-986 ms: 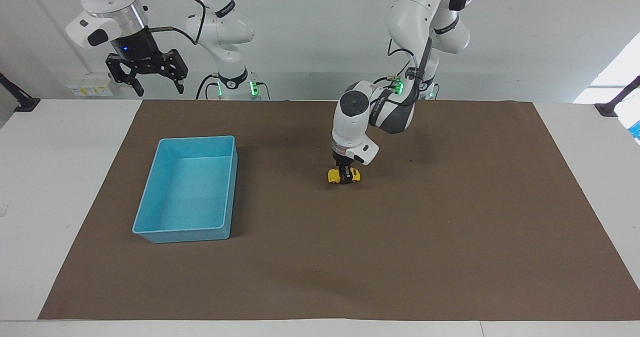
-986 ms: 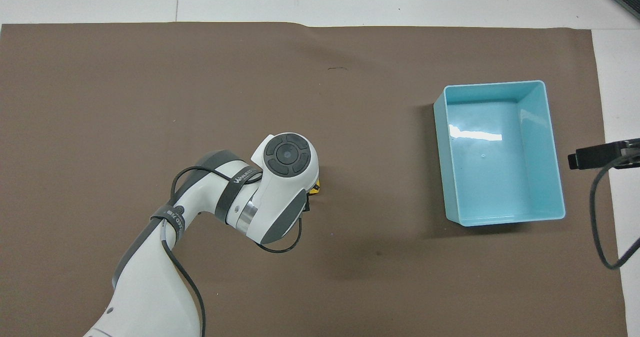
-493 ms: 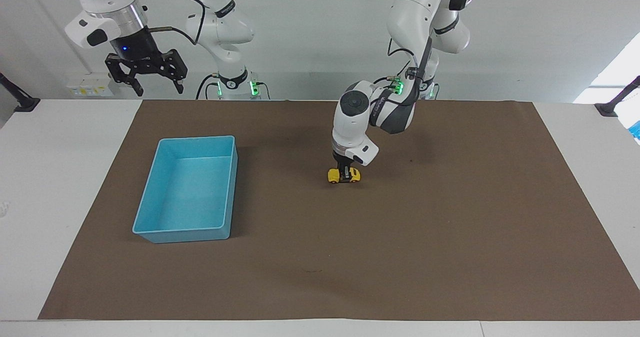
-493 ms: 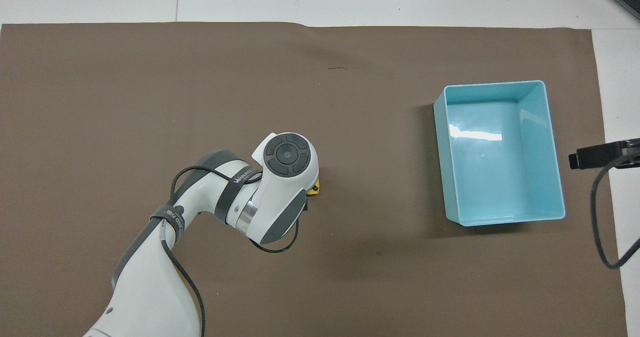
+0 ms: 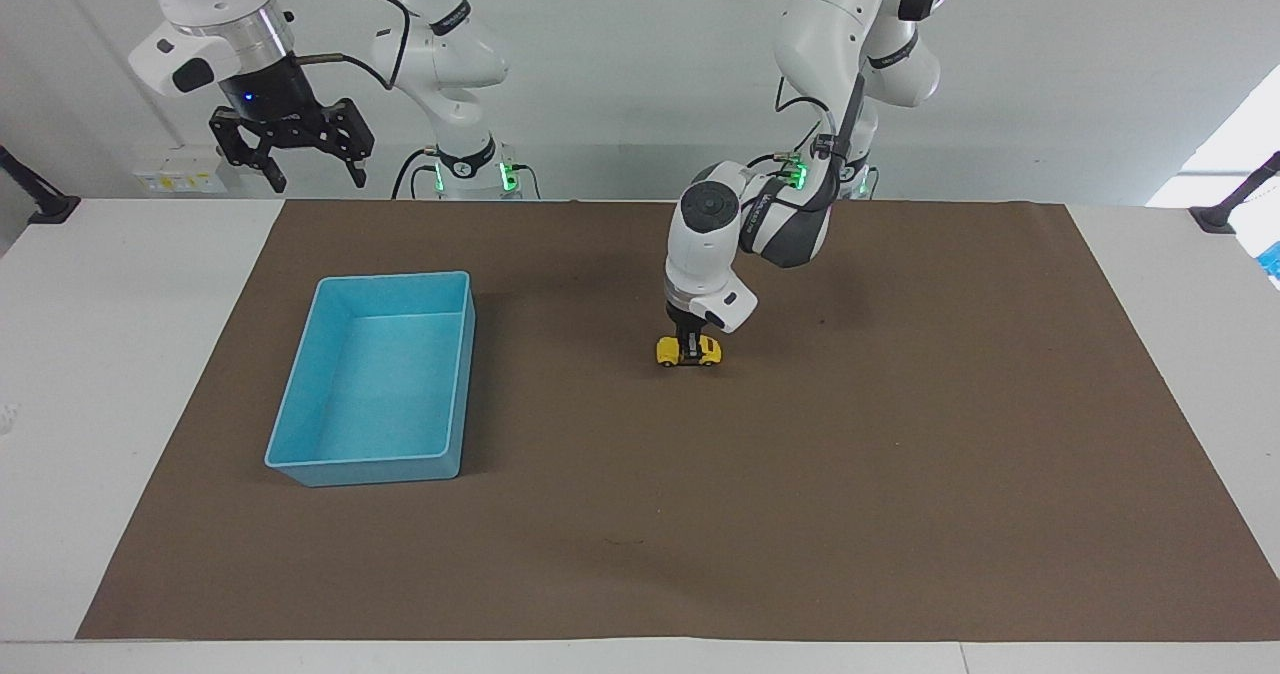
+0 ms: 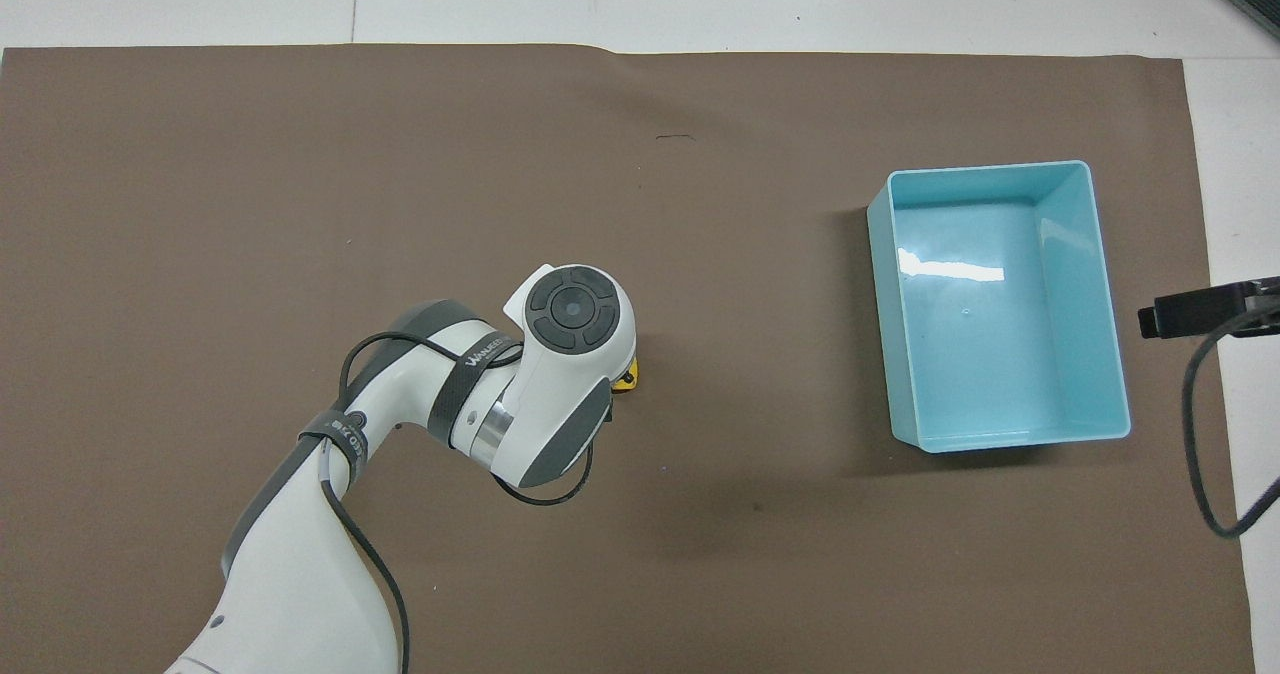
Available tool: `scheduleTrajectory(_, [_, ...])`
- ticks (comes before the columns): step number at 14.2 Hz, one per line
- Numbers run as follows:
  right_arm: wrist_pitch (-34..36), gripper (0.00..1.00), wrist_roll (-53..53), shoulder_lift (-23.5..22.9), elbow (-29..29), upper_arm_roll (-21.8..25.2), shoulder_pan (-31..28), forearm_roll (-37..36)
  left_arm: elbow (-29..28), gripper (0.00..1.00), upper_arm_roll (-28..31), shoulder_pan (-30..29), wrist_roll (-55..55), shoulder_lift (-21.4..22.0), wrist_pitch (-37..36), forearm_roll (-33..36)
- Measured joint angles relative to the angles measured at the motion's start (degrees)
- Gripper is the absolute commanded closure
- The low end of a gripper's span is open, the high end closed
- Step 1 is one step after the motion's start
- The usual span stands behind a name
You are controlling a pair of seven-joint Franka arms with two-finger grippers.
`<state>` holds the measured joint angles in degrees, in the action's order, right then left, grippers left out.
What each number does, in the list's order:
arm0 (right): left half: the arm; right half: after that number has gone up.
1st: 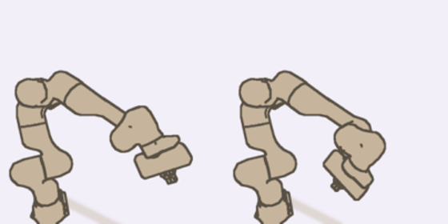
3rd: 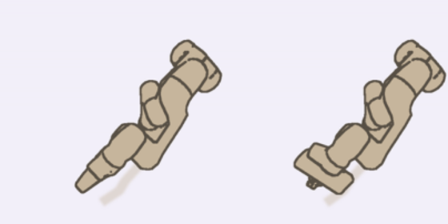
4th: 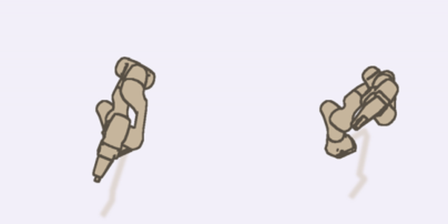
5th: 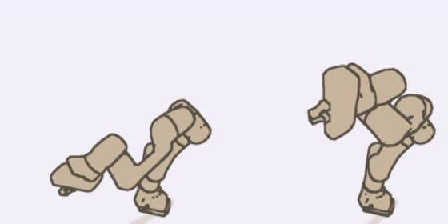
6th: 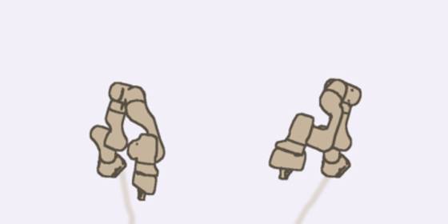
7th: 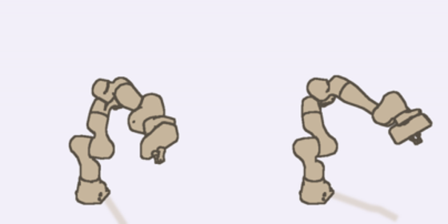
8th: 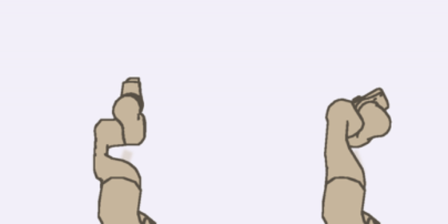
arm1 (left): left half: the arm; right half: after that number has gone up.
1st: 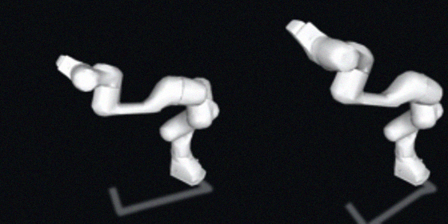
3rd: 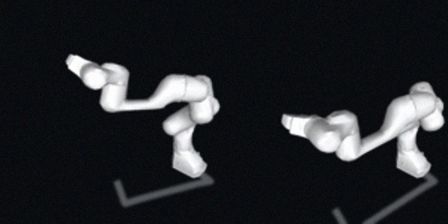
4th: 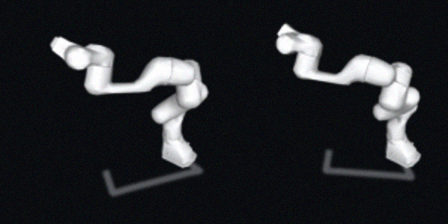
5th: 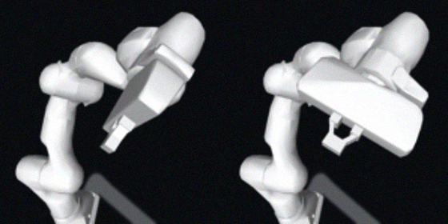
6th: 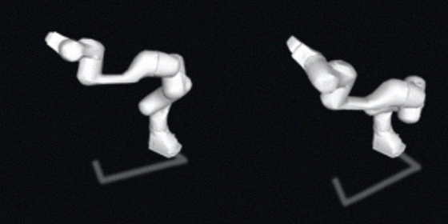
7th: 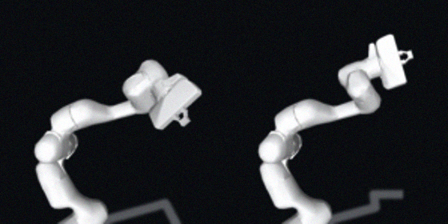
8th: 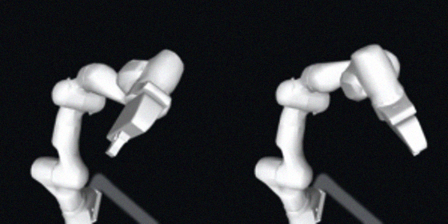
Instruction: Wind up and store yellow beetle car
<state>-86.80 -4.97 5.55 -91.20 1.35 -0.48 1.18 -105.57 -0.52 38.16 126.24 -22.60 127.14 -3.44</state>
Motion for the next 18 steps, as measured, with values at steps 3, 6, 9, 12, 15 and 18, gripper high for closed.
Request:
scheduleTrajectory(3, [0.0, 0.00, 0.0, 0.0, 0.0, 0.0, 0.0, 0.0, -0.9, 0.85, 0.1, -1.7, -0.1, 0.7, -0.7, -0.1])
scheduleTrajectory(6, [0.0, 0.00, 0.0, 0.0, 0.0, 0.0, 0.0, 0.0, -2.2, 0.81, 0.1, -4.0, -0.3, 1.7, -1.3, -0.3])
scheduleTrajectory(9, [0.0, 0.00, 0.0, 0.0, 0.0, 0.0, 0.0, 0.0, -3.4, 0.78, 0.1, -6.2, -0.7, 2.6, -2.0, -0.4])
scheduleTrajectory(12, [0.0, 0.00, 0.0, 0.0, 0.0, 0.0, 0.0, 0.0, -4.2, 0.77, 0.2, -7.3, -1.1, 3.1, -2.1, -0.4])
scheduleTrajectory(15, [0.0, 0.00, 0.0, 0.0, 0.0, 0.0, 0.0, 0.0, -4.3, 0.65, 0.2, -7.8, -1.3, 3.2, -2.5, -0.4])
scheduleTrajectory(18, [0.0, 0.00, 0.0, 0.0, 0.0, 0.0, 0.0, 0.0, -4.3, 0.00, 0.4, -7.9, -1.6, 3.1, -2.4, -0.2])
